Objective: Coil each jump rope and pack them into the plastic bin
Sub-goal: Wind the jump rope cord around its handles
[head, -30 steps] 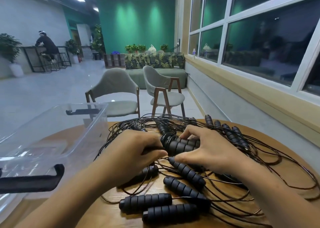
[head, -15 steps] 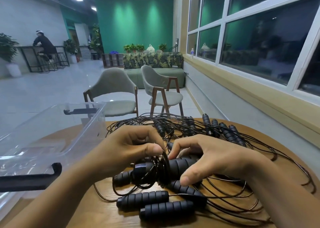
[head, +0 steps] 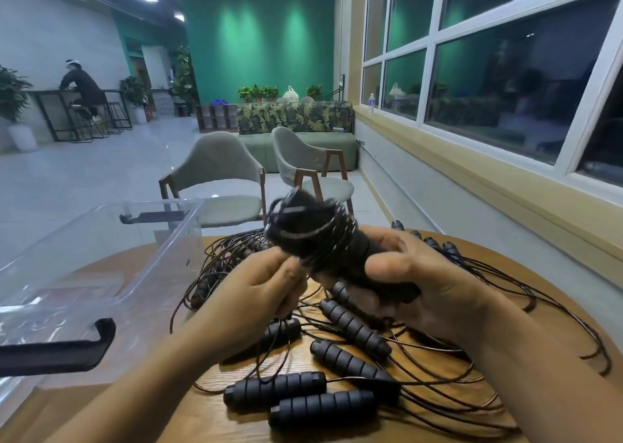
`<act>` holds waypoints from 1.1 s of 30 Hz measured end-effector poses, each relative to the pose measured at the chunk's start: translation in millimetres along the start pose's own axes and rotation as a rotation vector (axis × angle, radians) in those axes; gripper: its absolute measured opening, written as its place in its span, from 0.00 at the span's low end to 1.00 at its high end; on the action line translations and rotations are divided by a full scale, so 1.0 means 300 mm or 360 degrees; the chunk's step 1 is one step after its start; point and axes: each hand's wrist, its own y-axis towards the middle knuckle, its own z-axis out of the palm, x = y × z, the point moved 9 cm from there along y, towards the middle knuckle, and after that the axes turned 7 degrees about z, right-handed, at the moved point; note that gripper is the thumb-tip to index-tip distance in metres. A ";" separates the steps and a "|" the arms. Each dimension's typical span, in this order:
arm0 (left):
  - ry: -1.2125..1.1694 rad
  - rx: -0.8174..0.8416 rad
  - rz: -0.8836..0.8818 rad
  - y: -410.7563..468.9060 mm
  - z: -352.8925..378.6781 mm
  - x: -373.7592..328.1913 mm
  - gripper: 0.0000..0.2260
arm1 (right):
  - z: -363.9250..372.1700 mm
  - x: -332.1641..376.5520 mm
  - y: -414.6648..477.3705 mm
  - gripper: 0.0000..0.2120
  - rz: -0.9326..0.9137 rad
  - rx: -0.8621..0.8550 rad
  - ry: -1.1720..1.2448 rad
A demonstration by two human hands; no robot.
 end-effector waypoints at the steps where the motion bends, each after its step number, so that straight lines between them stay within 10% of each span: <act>1: 0.0046 0.0048 0.0056 -0.001 0.011 -0.008 0.12 | -0.012 0.017 -0.001 0.44 -0.0059 -0.0060 0.0019; 15: 0.0466 0.0082 0.0092 -0.008 0.057 -0.014 0.10 | -0.235 0.052 -0.065 0.21 -0.0110 -0.1320 -0.0779; 33: 0.0694 0.0096 0.0422 0.007 -0.039 -0.108 0.11 | -0.069 -0.069 0.009 0.21 0.0451 -0.0441 -0.1474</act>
